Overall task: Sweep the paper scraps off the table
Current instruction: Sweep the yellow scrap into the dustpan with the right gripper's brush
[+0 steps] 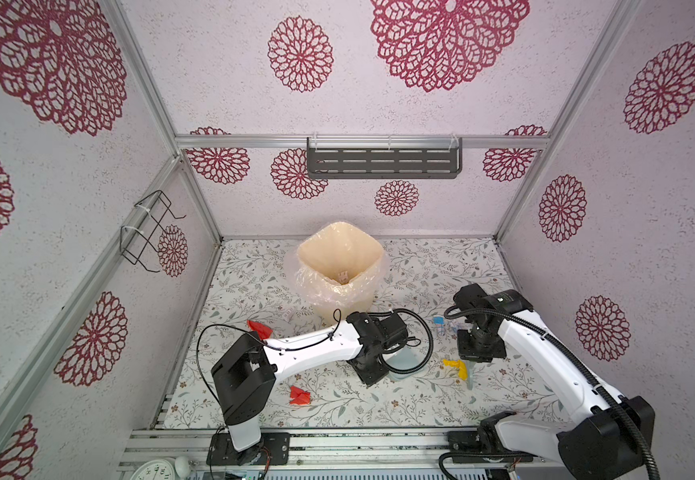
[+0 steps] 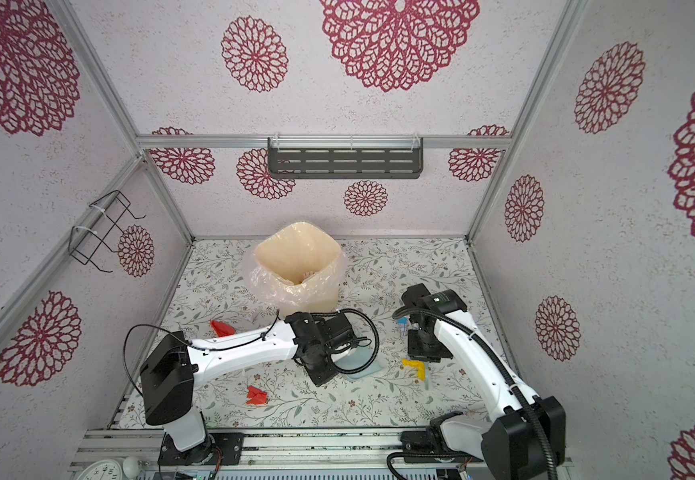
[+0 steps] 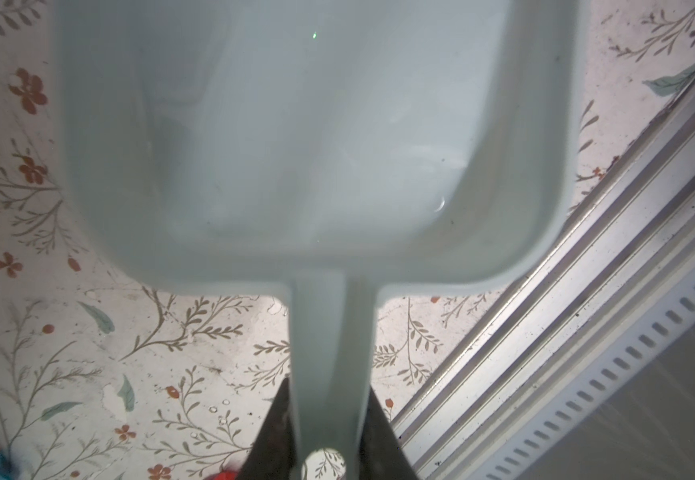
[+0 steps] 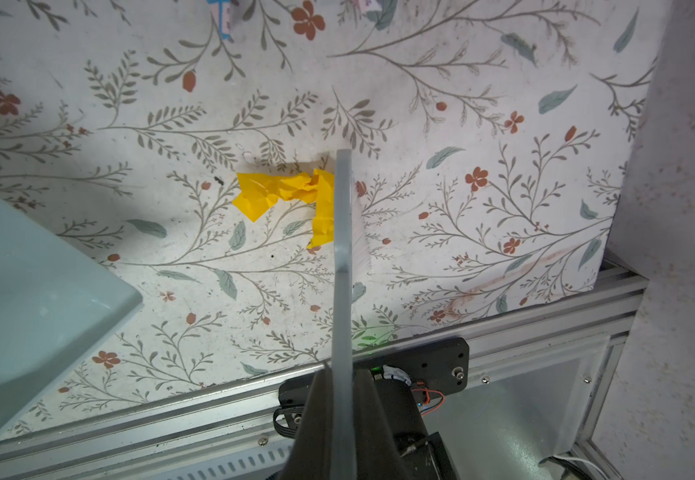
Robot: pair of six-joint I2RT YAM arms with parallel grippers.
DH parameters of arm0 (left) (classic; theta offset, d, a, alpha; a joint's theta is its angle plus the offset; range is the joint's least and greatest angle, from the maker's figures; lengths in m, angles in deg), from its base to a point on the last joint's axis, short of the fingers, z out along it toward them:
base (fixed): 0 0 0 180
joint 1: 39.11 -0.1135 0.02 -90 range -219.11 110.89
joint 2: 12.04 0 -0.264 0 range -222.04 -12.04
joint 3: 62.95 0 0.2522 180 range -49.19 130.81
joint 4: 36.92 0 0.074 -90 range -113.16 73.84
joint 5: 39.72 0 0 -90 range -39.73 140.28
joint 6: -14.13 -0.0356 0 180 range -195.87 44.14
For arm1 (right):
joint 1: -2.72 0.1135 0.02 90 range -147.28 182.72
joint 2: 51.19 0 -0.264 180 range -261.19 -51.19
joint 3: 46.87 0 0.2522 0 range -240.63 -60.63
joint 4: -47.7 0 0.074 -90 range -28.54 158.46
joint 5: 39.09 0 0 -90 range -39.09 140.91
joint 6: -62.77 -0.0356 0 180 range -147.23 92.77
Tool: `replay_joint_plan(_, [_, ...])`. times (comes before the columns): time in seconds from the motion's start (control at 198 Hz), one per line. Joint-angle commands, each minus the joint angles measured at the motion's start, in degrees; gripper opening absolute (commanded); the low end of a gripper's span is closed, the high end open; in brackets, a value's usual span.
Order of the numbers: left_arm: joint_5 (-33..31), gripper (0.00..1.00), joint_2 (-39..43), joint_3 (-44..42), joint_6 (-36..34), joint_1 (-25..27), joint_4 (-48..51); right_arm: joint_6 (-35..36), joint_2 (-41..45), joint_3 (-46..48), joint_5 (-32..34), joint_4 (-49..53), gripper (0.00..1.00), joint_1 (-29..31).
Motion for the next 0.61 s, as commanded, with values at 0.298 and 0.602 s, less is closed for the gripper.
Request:
replay_joint_plan(0.298, [0.67, 0.0, 1.52, -1.13, -0.3, 0.73, -0.83, -4.4, -0.74, -2.47, -3.08, -1.71, 0.0, 7.59])
replay_joint_plan(0.602, [1.01, 0.0, -1.88, 0.66, -3.19, 0.84, 0.34, -6.11, -0.41, -4.45, -4.87, -3.26, 0.0, 9.71])
